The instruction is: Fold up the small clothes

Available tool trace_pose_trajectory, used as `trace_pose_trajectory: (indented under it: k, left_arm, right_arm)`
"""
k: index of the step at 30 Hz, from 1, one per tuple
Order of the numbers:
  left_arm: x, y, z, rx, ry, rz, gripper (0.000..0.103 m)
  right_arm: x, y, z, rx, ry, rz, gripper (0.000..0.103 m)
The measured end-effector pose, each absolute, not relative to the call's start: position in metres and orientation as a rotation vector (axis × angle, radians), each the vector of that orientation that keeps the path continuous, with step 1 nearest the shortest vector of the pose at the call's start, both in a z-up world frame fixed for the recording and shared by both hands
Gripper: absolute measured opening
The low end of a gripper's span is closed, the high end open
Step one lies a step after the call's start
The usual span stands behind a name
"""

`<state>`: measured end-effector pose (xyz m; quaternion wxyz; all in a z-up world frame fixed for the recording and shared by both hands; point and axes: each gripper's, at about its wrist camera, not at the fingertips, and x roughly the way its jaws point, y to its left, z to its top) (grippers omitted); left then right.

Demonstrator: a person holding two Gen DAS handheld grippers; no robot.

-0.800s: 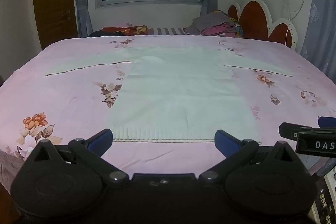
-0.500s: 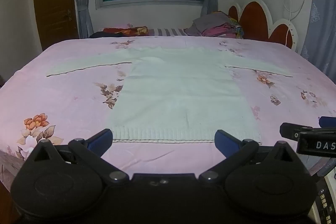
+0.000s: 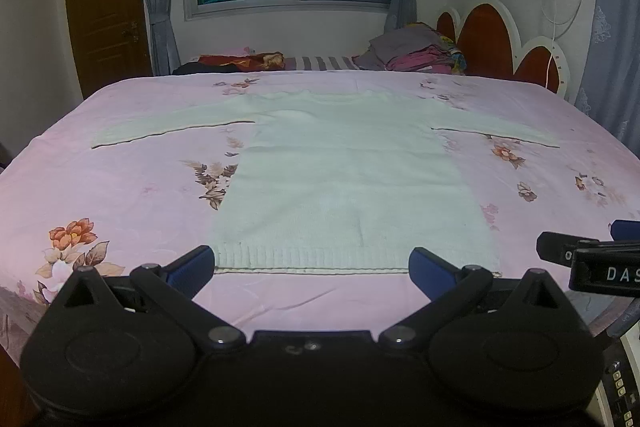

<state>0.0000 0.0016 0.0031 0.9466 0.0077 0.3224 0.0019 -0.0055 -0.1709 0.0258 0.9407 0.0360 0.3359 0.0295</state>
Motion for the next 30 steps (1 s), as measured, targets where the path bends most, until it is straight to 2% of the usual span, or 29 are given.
trace_pose_trajectory:
  k: [30]
  left_arm:
    - [-0.0041,0.0061,0.0048,0.015,0.649,0.014,0.103]
  right_arm:
    - [-0.0041,-0.165,0.03,0.066,0.681,0.061,0.103]
